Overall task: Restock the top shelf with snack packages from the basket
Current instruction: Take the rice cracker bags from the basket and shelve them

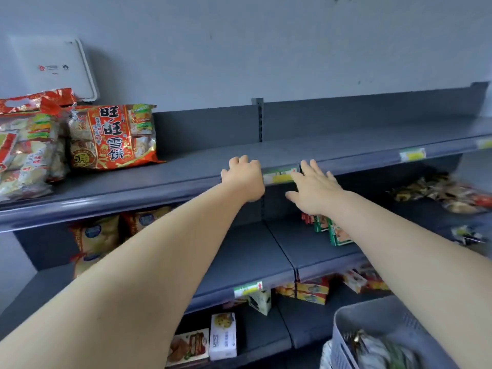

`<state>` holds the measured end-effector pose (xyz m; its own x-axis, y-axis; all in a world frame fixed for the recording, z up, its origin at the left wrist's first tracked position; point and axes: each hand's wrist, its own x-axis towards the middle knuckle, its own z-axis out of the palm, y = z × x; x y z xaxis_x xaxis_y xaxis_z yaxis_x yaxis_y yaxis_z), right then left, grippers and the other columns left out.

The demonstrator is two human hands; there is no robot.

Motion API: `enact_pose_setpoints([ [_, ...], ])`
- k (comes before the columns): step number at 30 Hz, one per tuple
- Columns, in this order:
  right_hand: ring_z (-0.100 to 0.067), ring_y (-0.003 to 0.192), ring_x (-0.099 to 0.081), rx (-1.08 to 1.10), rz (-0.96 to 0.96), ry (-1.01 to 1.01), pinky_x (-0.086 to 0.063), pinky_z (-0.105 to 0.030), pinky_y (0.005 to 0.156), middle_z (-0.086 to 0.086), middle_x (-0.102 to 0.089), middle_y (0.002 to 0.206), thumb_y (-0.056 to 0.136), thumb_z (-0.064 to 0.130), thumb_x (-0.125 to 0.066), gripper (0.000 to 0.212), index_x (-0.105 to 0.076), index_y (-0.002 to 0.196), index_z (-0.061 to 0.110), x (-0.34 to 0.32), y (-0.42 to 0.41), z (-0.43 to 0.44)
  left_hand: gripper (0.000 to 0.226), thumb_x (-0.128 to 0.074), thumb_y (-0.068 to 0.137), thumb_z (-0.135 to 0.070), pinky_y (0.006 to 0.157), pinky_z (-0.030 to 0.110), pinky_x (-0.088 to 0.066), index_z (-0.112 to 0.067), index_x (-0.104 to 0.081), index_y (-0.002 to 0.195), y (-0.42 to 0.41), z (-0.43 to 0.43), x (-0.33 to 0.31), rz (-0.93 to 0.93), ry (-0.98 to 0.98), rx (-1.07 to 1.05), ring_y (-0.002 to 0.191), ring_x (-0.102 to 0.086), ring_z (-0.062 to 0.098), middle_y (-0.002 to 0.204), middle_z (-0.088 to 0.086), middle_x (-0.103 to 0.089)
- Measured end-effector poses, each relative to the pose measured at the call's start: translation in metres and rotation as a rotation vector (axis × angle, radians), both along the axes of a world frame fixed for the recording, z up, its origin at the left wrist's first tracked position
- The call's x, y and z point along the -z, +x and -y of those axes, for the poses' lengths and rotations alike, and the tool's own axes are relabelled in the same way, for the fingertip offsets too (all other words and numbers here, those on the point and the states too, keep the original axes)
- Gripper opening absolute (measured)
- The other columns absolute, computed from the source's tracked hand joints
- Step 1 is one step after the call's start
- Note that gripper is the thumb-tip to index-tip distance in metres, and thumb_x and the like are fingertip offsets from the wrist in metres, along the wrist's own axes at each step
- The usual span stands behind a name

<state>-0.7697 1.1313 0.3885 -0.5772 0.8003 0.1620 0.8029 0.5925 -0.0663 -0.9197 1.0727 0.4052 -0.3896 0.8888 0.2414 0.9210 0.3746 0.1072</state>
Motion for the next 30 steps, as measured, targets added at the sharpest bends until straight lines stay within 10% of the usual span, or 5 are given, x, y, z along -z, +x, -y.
enact_pose_setpoints([
  [15,-0.029,0.149,0.002,0.303,0.250,-0.344,-0.015,-0.052,0.117,-0.008,-0.007,0.162,0.098,0.041,-0.048,0.061,-0.028,0.150,0.016,0.147,0.255,-0.034,0.052,-0.055,0.095,-0.030,0.105,0.050,-0.036,-0.010,-0.039,0.140,0.231,-0.070,0.161,0.072,-0.383,0.373,0.135,-0.032,0.032,0.146,0.010,-0.040],
  [30,-0.027,0.142,-0.024,0.279,0.428,-0.632,-0.028,-0.044,0.110,-0.010,-0.034,0.148,0.097,0.029,-0.047,0.052,-0.036,0.146,0.017,0.298,0.310,-0.111,0.038,-0.063,0.089,-0.027,0.091,0.040,-0.055,-0.002,-0.064,0.117,0.262,-0.165,0.360,0.804,-0.639,0.064,0.105,-0.066,0.034,0.113,0.018,-0.068],
])
